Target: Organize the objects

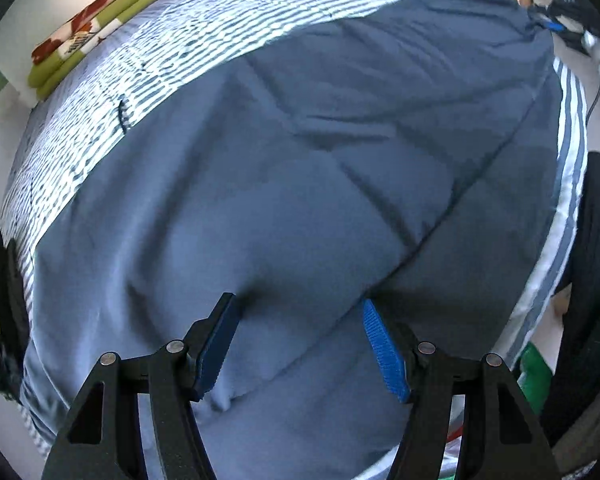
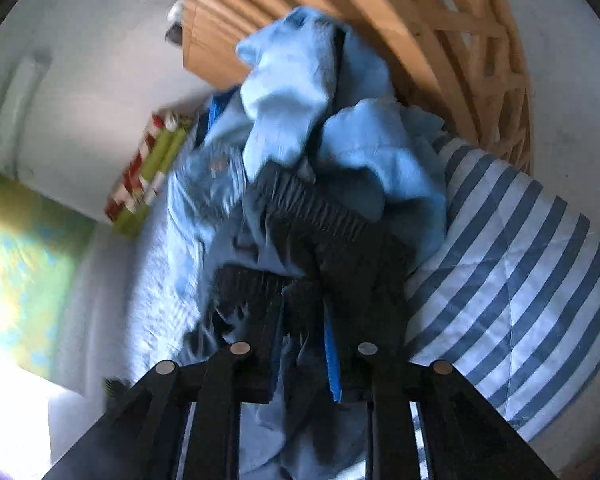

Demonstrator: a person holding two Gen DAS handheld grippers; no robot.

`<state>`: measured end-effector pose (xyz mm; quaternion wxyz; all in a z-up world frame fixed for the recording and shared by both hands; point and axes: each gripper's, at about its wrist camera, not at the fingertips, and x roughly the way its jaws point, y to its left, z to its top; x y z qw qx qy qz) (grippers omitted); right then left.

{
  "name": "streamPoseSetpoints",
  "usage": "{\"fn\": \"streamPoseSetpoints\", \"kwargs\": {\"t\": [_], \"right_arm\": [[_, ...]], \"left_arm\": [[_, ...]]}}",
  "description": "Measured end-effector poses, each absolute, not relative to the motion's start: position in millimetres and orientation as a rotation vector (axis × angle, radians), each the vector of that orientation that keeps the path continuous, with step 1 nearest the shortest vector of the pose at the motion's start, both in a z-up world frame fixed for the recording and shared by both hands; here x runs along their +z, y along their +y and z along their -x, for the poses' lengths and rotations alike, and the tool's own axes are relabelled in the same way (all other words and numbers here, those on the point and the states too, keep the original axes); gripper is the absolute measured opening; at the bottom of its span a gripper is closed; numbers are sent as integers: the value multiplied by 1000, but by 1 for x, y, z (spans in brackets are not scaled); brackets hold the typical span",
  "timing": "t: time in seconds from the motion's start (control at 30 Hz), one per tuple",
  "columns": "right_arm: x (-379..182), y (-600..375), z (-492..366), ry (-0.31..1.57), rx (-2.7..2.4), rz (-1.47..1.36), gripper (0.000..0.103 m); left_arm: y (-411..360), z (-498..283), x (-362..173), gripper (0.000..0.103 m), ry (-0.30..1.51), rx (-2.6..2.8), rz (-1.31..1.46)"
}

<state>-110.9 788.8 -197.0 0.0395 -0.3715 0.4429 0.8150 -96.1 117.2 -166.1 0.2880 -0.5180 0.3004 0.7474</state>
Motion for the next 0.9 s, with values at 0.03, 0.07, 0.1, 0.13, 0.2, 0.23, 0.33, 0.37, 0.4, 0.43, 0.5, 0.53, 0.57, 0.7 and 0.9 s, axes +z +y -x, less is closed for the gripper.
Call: {"fn": "streamPoseSetpoints", "kwargs": {"t": [0.03, 0.07, 0.1, 0.13, 0.2, 0.23, 0.33, 0.37, 0.4, 0.43, 0.5, 0.53, 0.57, 0.7, 0.9], "right_arm": [[-196, 789, 109, 1341, 2500, 1117, 29], [-192, 791, 108, 1297, 2513, 1106, 31], [-189, 792, 108, 1271, 2526, 1105, 32], [-187, 792, 110, 1243, 2541, 1100, 32], [-173, 786, 115, 1143, 2621, 1089, 32], [-166, 784, 113, 1107, 2650, 1093, 32], [-152, 763, 138, 912, 2774, 1191, 35], [-151, 756, 150, 829, 2804, 1234, 36], [-150, 746, 162, 722, 2820, 1270, 39], [-150, 740, 169, 655, 2832, 1295, 40], [-152, 727, 186, 560, 2830, 1373, 40], [-153, 726, 188, 567, 2815, 1389, 41], [-154, 727, 194, 592, 2798, 1408, 41], [-159, 727, 208, 534, 2752, 1498, 54], [-161, 718, 194, 513, 2761, 1585, 26]], "left_arm": [[119, 98, -167, 55, 800, 1988, 1389], [120, 99, -168, 51, 791, 1977, 1396], [122, 101, -169, 42, 777, 1963, 1403], [124, 101, -170, 34, 771, 1954, 1404], [128, 99, -170, 28, 784, 1941, 1399], [131, 98, -169, 26, 792, 1937, 1396], [134, 95, -169, 20, 812, 1927, 1386], [134, 94, -169, 20, 816, 1929, 1386], [135, 93, -169, 20, 815, 1931, 1388], [135, 93, -169, 20, 812, 1933, 1390], [135, 92, -168, 20, 814, 1937, 1388], [135, 91, -168, 20, 818, 1936, 1386], [135, 90, -168, 20, 821, 1936, 1383], [136, 91, -168, 20, 823, 1934, 1375], [137, 87, -166, 5, 838, 1957, 1329]]}}
